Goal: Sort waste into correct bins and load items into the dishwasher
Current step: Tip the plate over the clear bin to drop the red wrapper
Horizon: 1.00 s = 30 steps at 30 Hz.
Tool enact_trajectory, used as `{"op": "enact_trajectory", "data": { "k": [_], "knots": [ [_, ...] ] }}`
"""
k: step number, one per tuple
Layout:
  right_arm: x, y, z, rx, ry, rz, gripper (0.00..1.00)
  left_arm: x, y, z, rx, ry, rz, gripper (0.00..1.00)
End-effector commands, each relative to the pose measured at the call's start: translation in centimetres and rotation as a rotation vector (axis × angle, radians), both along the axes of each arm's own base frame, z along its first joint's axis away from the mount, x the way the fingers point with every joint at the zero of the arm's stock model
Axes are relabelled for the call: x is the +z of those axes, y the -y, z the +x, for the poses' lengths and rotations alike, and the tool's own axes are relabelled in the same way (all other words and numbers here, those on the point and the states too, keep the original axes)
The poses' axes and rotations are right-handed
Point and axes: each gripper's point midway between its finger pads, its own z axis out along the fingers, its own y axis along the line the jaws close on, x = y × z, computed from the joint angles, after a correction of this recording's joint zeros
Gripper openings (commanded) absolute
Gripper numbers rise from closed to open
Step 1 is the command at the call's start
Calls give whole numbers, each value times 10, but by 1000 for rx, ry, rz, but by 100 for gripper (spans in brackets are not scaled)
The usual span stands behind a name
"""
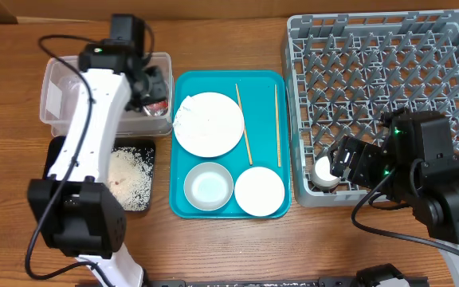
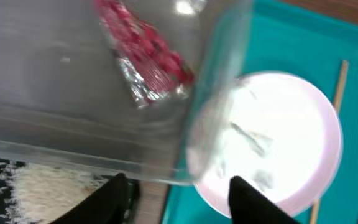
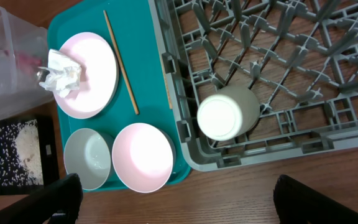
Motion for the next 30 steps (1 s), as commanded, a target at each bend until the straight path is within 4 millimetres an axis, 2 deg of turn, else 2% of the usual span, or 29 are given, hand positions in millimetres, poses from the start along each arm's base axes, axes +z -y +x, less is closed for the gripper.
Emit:
{"op": "enact_trajectory", "data": {
  "k": [1,6,12,16,18,20,21,24,26,30],
  "knots": [
    [6,0,1,3,22,-4,100,-4,51,-11,-205,-8,62,61],
    [6,0,1,3,22,-4,100,-39,75,-15,-284,-32,253,71],
    [6,0,1,3,22,-4,100,-99,79,-20,-300,-164,326,69],
    [5,0,0,3,17,-5,100,-128,77,-25,-284,-232,337,55],
    [5,0,0,3,17,-5,100,-131,81,-27,-291,-242,309,37],
    [5,0,0,3,17,-5,100,-125,90,-28,-299,-238,262,9],
    [5,0,0,3,17,-5,100,-120,93,-26,-300,-230,244,4],
    [5,0,-1,3,15,-6,100,-92,105,-22,-307,-187,175,4],
    [4,1,-1,3,10,-7,100,-63,110,-19,-308,-131,133,4],
    [4,1,-2,3,7,-7,100,0,100,-15,-279,19,107,4]
  ]
}}
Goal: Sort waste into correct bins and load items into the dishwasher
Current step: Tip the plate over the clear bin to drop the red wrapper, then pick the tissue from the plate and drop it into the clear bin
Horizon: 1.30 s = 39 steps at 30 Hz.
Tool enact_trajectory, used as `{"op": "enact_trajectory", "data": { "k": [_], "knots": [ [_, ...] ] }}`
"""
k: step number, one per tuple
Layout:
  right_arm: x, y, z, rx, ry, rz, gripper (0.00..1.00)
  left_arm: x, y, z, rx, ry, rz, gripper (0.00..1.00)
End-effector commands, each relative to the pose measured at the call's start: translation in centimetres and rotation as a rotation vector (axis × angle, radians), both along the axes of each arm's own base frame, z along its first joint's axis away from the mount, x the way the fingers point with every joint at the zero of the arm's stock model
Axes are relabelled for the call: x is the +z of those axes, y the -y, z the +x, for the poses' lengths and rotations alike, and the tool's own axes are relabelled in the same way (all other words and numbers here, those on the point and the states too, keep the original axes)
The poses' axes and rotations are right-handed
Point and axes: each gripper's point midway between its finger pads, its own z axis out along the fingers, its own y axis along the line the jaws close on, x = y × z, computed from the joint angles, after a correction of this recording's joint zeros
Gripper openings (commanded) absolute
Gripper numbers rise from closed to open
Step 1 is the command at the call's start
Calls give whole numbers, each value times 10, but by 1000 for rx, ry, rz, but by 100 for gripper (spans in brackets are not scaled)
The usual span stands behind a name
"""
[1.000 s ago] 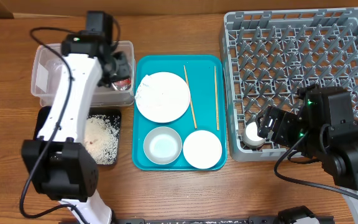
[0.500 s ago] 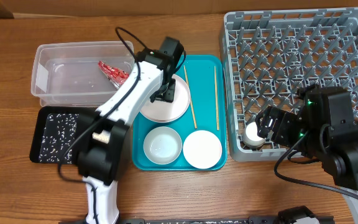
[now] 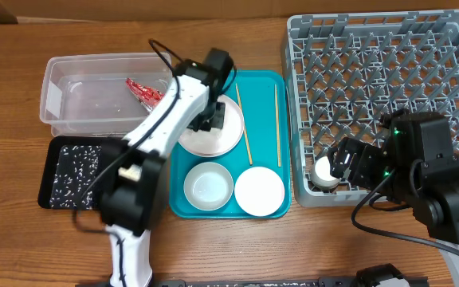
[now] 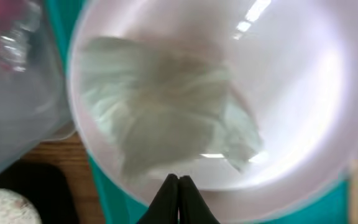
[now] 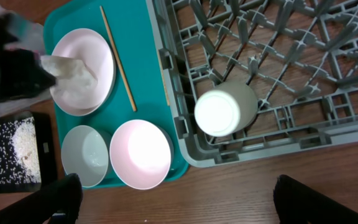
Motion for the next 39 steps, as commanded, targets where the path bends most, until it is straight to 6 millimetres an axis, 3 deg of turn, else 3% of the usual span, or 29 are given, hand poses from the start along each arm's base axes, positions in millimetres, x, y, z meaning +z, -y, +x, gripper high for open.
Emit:
{"op": "enact_trajectory", "data": {
  "k": [1,4,7,9,12,15,22,27,29,31,32,36,39],
  "knots": [
    [6,0,1,2,22,-4,100,96,-7,15,33,233,-102,4],
    [6,0,1,2,22,-4,100,126,-33,20,95,319,-105,4],
    [6,0,1,2,22,-4,100,131,-31,23,88,316,-197,5],
    [6,0,1,2,22,-4,100,121,-23,22,55,278,-231,29],
    [6,0,1,3,22,-4,100,95,-9,22,3,209,-221,43],
    [5,0,0,2,16,-5,100,60,1,22,-32,153,-112,67],
    [4,1,-1,2,11,-6,100,-28,0,18,-3,2,63,71],
    [4,1,-1,3,12,-7,100,-61,0,8,10,-95,61,63],
    [4,1,-1,3,11,-7,100,-66,0,5,9,-112,68,51],
    [4,1,-1,3,11,-7,100,-65,0,4,10,-114,68,24],
    [4,1,-1,3,11,-7,100,-61,-1,4,17,-109,67,4],
    [4,1,-1,3,12,-7,100,-24,-3,7,65,-63,35,4],
    [4,1,-1,3,11,-7,100,30,-5,17,80,48,-25,4]
  ]
}}
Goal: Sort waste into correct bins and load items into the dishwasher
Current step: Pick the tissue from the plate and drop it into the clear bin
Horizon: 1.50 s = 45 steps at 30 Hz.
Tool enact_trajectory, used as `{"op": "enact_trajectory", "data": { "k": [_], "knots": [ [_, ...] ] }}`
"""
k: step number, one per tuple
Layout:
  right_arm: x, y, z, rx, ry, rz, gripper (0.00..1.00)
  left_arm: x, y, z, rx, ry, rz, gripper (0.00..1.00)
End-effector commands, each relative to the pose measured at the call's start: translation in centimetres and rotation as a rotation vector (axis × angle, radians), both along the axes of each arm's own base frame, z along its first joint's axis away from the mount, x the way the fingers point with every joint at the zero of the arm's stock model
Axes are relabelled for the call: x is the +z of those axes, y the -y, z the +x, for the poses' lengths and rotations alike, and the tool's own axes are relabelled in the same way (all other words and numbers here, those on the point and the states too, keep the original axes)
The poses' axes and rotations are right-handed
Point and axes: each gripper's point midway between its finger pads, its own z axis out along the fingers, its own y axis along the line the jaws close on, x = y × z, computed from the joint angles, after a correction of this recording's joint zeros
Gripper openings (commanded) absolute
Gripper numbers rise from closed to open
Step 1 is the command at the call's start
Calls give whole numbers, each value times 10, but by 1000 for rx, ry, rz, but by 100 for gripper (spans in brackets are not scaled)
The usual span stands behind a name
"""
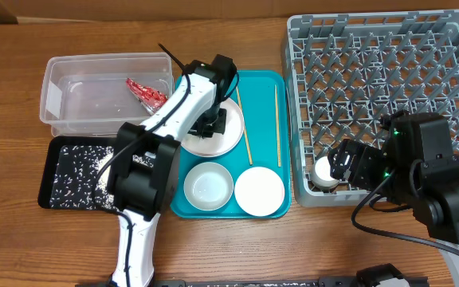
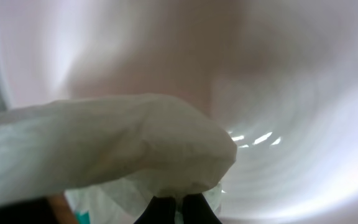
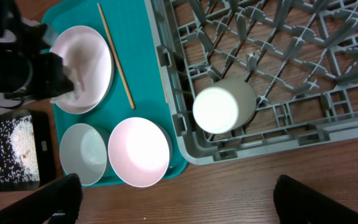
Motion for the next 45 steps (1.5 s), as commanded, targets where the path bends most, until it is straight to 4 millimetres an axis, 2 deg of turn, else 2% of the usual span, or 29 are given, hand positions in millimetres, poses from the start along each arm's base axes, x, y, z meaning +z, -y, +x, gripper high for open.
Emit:
{"op": "enact_trajectory", "data": {
  "k": [1,5,7,10,14,15,16,17,19,22,26,30,35,37,38,39,42,45],
  "knots": [
    [6,0,1,3,22,-4,100,93,-1,26,51,232,-104,4],
    [6,0,1,3,21,-4,100,159,-21,33,93,409,-147,4],
    [6,0,1,3,21,-4,100,175,-39,36,127,460,-135,4],
    [6,0,1,3,22,-4,100,180,-76,40,202,481,-78,4],
    [6,0,1,0,21,-2,100,156,-123,46,306,431,-28,4],
    [6,0,1,0,21,-1,100,150,-129,47,321,417,-27,17],
    [6,0,1,0,21,-1,100,142,-135,48,333,397,-33,42],
    [6,0,1,0,21,-1,100,137,-138,48,335,378,-44,51],
    [6,0,1,0,23,-1,100,131,-138,43,329,337,-81,72],
    [6,0,2,0,27,-1,100,144,-135,35,324,337,-103,73],
    [8,-1,5,0,42,2,100,188,-116,17,196,394,-149,72],
    [14,-3,14,0,83,11,100,238,-94,-17,81,478,-165,71],
    [18,-4,19,0,111,19,100,285,-81,-67,14,565,-184,73],
    [18,-4,19,4,112,16,100,298,-85,-85,12,586,-190,75],
    [18,-4,19,4,111,16,100,303,-87,-94,13,594,-191,91],
    [18,-4,19,3,110,16,100,307,-90,-102,14,601,-191,100],
    [18,-4,19,3,109,16,100,315,-94,-122,13,615,-192,100],
    [18,-4,19,3,109,16,100,324,-95,-133,9,642,-212,100]
  ]
}}
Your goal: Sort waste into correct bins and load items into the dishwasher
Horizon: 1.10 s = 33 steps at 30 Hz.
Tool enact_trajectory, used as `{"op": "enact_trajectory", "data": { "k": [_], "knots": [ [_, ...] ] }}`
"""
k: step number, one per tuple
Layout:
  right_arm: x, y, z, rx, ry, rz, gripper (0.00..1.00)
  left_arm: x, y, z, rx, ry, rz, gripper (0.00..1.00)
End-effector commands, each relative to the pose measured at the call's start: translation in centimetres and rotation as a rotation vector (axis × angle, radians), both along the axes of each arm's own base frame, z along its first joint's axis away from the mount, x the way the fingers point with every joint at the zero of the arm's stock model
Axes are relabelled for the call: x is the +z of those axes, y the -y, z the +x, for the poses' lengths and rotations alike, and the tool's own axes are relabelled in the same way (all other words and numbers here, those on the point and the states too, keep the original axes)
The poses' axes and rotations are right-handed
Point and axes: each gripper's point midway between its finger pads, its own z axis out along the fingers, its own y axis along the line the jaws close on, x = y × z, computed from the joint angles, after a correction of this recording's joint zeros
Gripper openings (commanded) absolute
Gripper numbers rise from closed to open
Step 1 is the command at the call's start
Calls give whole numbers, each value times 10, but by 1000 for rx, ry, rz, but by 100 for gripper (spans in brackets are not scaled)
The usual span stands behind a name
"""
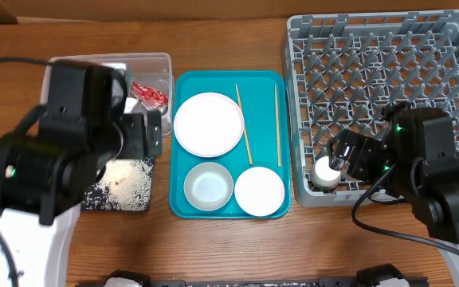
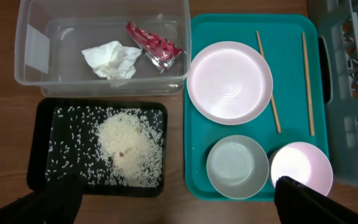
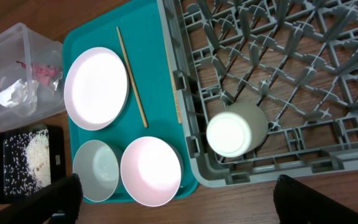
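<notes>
A crumpled white tissue [image 2: 110, 60] and a red foil wrapper [image 2: 154, 45] lie in the clear bin [image 2: 98, 81]. On the teal tray [image 2: 197, 143] sit a bare pink plate [image 2: 229, 82], a grey-green bowl [image 2: 237, 167], a pink bowl [image 2: 301, 175] and two chopsticks [image 2: 268, 81]. A white cup [image 3: 235, 132] stands upside down in the grey dish rack [image 3: 278, 62]. My left gripper [image 2: 179, 211] hangs open, high over the black tray and the teal tray's near edge. The right gripper [image 3: 179, 208] is open above the rack's near corner.
A black tray [image 2: 55, 162] with a heap of rice sits in front of the clear bin. In the overhead view my left arm [image 1: 78, 135] covers part of the bin and the black tray. Brown wooden table [image 1: 237, 247] runs along the front.
The left gripper was shut on the tissue down at the pink plate. Now it is open and high up, the tissue lies in the clear bin, and the plate is bare.
First my left gripper was open over the clear bin beside the wrapper, with the tissue on the pink plate. Then it was shut low on the tissue at the plate, twice over. Now the tissue is in the bin. The right arm barely moved.
</notes>
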Motion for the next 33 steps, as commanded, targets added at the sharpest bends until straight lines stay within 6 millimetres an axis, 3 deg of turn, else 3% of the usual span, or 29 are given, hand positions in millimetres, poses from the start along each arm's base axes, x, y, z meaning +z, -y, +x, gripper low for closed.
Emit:
{"op": "enact_trajectory", "data": {
  "k": [1,15,21,23,27,33],
  "knots": [
    [6,0,1,2,22,-5,100,10,0,-7,-17,36,-13,100],
    [6,0,1,2,21,-5,100,7,2,-5,-21,25,-14,100],
    [6,0,1,2,21,-5,100,18,-4,-26,-25,87,-14,100],
    [6,0,1,2,21,-5,100,26,-12,-27,-4,166,11,100],
    [6,0,1,2,21,-5,100,33,-10,-16,-28,382,-4,100],
    [6,0,1,2,21,-5,100,4,-10,-18,-32,606,-39,100]
  ]
}}
